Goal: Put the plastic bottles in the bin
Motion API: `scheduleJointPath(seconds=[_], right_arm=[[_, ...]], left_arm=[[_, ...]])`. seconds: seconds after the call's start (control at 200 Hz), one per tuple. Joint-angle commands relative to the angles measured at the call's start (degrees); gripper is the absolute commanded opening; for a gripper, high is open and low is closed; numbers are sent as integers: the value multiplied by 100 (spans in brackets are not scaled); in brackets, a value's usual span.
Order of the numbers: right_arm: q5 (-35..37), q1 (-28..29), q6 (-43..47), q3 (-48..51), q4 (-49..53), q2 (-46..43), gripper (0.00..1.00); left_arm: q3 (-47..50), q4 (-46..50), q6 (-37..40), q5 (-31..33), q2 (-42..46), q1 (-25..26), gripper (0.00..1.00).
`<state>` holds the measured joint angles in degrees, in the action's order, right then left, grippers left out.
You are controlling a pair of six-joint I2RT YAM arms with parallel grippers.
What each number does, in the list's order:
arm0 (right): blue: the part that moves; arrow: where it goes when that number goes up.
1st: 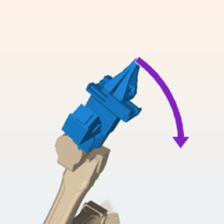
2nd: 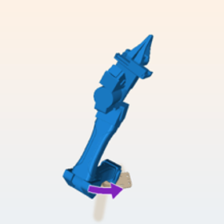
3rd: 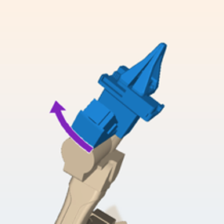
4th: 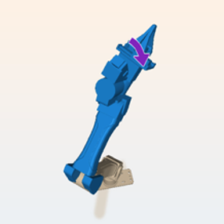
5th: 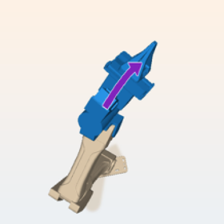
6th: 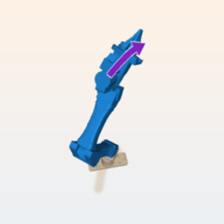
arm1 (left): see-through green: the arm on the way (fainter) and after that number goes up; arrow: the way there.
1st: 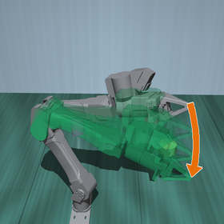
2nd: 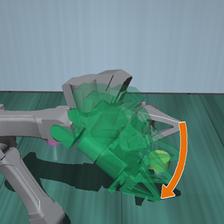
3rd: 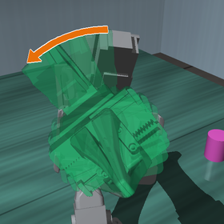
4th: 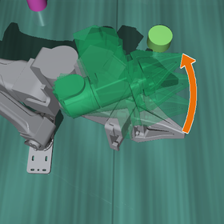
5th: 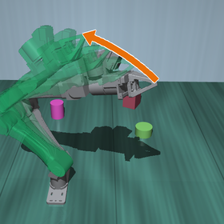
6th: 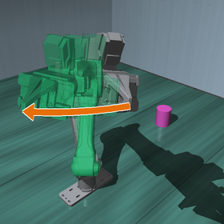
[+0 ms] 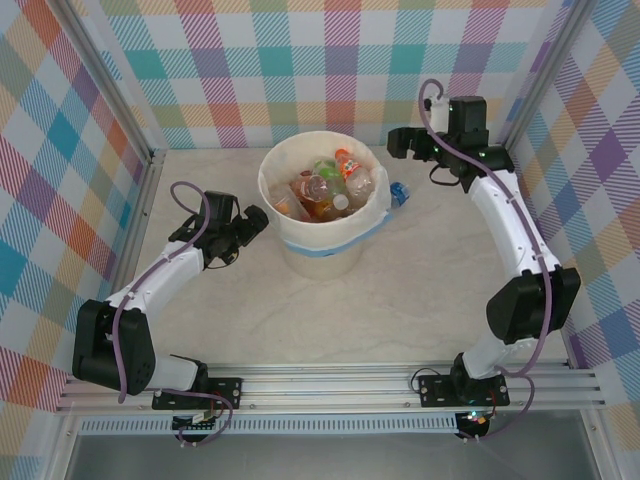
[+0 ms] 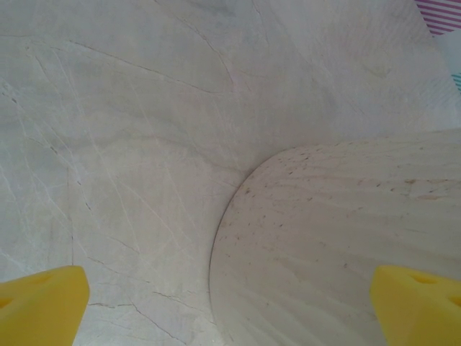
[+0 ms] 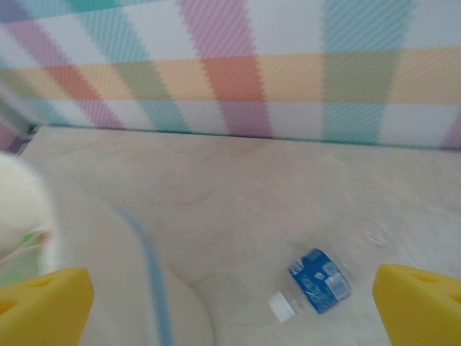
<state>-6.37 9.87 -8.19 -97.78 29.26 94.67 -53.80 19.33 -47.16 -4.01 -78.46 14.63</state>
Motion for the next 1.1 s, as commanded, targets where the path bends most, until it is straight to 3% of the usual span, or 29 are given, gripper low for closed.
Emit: scheduleJointPath(seconds=[0.0,0.3,0.525,0.675,0.805,0.9,1.095], right_arm=[[652,-2,-922,143,-309,356,100],[1158,-64,-2269,23,-373,1521,100],[1214,-64,-3533,-632,361,2738,100],[1443,-49,-3611,-1101,558,3302,100],[2089,39,-3732,-2005,1345,4048,99],[2139,68,-3945,-2804,1949,4637,98],[2413,129,-4103,-3417,2287,5152,88]], left_arm=[[8,53,-15,94,27,75,100],[46,10,-12,118,15,75,100],[56,11,37,110,-12,62,100],[28,79,120,133,-1,48,100],[64,43,107,135,-11,31,100],[80,2,68,89,-35,31,100],[86,25,67,66,55,24,100]])
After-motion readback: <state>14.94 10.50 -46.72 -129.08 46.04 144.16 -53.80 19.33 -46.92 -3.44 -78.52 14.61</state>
